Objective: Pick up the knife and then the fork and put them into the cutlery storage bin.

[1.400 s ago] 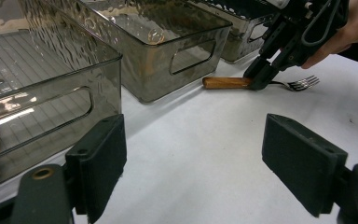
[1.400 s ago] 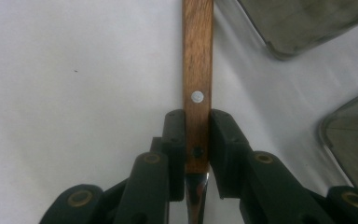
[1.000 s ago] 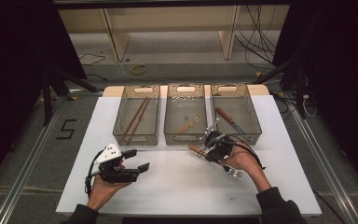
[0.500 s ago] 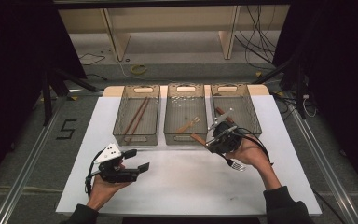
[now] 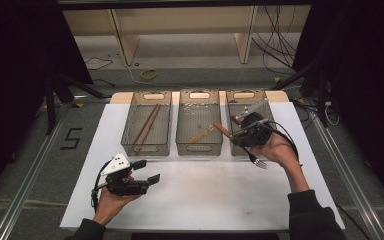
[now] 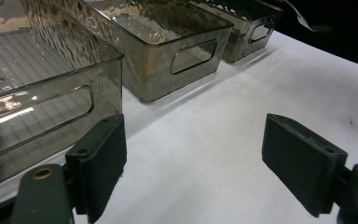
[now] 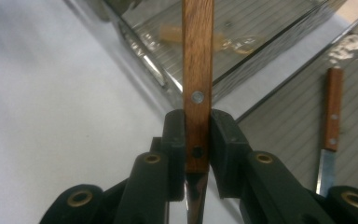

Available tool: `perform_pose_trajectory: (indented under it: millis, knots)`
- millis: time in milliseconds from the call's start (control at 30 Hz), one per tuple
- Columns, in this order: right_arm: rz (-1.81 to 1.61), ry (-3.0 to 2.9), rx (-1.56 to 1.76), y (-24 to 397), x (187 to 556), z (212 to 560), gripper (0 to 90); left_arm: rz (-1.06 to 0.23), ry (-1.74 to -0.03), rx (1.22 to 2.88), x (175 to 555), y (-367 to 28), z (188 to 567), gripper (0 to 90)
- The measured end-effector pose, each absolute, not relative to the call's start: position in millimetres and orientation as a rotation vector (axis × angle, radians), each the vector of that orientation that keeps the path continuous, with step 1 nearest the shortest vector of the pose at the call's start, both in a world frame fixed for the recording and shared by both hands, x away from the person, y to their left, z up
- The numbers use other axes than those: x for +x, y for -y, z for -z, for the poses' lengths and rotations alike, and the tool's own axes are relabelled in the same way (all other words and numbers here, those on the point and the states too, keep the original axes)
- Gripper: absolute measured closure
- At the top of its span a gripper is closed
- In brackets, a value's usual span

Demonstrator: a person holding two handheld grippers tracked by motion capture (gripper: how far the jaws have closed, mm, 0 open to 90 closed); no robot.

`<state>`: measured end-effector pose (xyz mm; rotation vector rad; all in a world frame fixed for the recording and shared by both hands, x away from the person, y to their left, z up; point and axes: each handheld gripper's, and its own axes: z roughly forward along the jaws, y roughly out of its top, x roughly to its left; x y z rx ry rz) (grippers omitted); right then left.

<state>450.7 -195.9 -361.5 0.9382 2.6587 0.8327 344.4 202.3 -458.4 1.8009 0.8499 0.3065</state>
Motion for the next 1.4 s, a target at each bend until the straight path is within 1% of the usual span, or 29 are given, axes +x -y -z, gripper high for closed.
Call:
perform_pose_trajectory:
  millis: [600,1000,1400]
  knots:
    - [-0.905,-2.580,1.014,208,473,350,77.7,-0.308,-0.850,1.799,344,-202,458,21.2]
    - [-0.977,-2.475,1.090,220,494,327,77.7,-0.307,-0.850,1.796,344,-203,458,21.2]
    - [-0.949,-2.386,1.185,235,519,330,77.7,-0.304,-0.853,1.796,345,-203,458,21.2]
